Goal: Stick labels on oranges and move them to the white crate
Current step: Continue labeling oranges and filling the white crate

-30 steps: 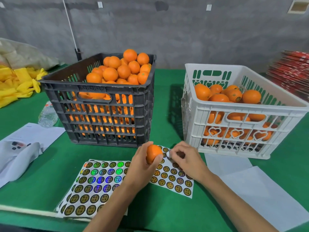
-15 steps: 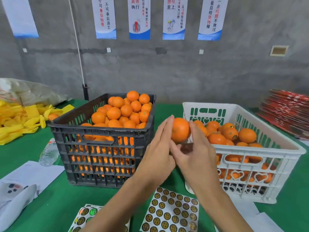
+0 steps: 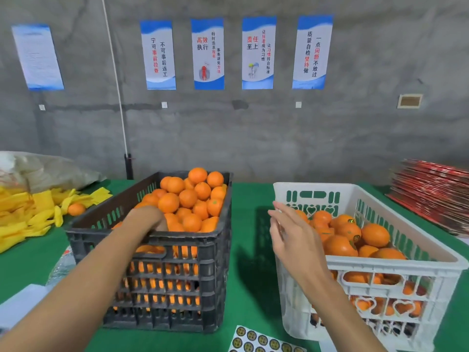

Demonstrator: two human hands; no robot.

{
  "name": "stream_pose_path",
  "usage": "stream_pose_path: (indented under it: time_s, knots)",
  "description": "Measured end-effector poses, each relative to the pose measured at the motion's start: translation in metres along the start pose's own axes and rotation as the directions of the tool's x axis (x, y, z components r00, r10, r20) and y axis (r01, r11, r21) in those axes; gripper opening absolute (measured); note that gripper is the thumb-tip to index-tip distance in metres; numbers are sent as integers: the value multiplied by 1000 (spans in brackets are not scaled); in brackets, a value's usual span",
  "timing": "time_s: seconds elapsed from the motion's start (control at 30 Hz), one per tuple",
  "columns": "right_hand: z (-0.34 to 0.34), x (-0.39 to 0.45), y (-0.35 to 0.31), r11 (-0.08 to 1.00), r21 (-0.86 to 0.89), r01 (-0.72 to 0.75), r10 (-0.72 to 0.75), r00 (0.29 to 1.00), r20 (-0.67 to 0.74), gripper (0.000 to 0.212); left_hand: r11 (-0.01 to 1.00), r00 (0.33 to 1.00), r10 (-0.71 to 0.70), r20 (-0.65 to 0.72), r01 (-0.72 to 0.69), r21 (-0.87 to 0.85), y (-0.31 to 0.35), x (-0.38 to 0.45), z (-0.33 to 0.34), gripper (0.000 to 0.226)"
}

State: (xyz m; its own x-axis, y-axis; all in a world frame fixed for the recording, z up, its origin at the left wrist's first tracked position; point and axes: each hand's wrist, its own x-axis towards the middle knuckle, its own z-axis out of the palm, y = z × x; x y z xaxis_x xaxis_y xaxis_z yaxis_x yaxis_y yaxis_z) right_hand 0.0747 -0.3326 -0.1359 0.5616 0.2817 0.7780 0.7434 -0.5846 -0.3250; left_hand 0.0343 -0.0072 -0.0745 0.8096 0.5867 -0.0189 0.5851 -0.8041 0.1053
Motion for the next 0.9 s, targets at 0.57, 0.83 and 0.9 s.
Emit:
stream_pose_path:
  time_s: [0.57, 0.83, 0.9]
  knots:
    - [39, -24, -49, 883, 462, -79, -28, 975, 220, 56, 573, 599, 192, -777, -712, -407, 60, -114, 44, 62]
    - [37, -109, -20, 840, 485, -242, 149, 963, 223, 58, 528, 536, 442, -719, -804, -274, 69, -169, 162, 78]
    - [40, -134, 1, 879, 363, -310, 150, 902, 406, 62, 536, 645, 499, -579, -755, -379, 63, -167, 195, 81]
